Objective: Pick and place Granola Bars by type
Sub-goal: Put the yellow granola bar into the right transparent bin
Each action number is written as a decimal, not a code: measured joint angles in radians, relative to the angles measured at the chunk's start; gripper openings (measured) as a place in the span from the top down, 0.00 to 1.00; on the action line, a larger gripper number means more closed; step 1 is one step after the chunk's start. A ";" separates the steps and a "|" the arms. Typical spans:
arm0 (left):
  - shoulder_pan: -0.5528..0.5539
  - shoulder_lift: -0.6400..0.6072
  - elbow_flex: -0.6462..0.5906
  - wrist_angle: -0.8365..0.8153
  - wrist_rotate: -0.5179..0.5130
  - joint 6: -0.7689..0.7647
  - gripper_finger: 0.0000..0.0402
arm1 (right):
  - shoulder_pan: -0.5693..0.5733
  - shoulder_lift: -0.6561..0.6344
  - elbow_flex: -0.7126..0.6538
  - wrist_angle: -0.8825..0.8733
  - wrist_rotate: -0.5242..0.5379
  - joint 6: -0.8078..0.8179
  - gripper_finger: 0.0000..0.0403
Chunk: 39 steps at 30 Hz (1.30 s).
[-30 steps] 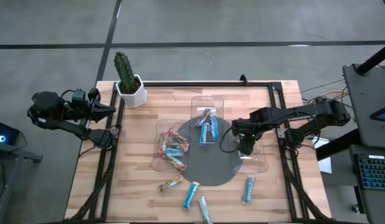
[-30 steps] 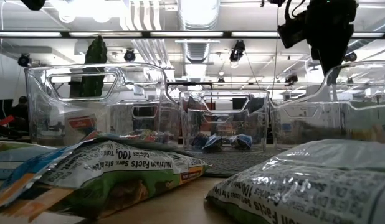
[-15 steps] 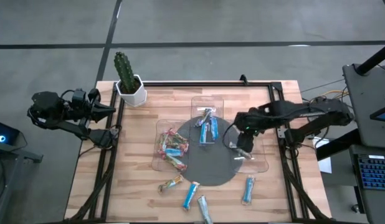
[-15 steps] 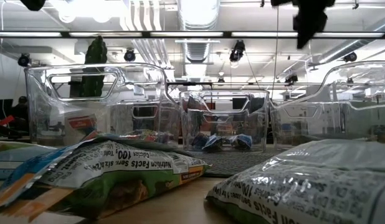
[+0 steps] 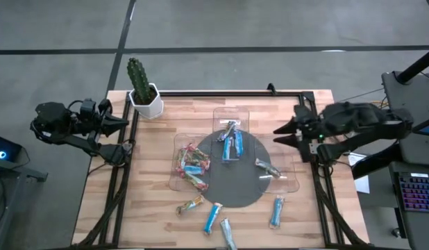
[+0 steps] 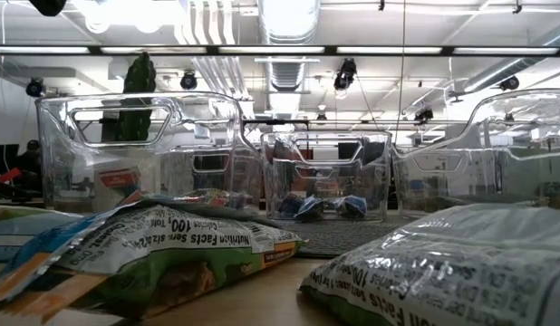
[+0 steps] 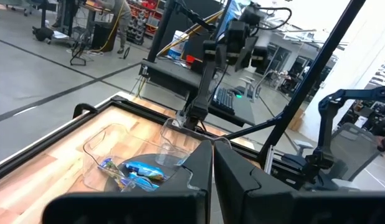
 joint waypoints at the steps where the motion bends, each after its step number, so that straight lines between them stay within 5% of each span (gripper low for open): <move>1: 0.000 0.002 0.000 0.001 0.000 0.000 1.00 | 0.005 -0.023 -0.013 0.012 0.000 0.000 0.67; 30: 0.000 0.219 -0.033 0.347 0.012 0.051 1.00 | 0.160 -0.333 -0.390 0.332 -0.009 -0.003 0.98; 39: 0.000 0.352 -0.024 0.464 0.152 0.084 1.00 | 0.164 -0.385 -0.387 0.332 0.000 -0.033 0.98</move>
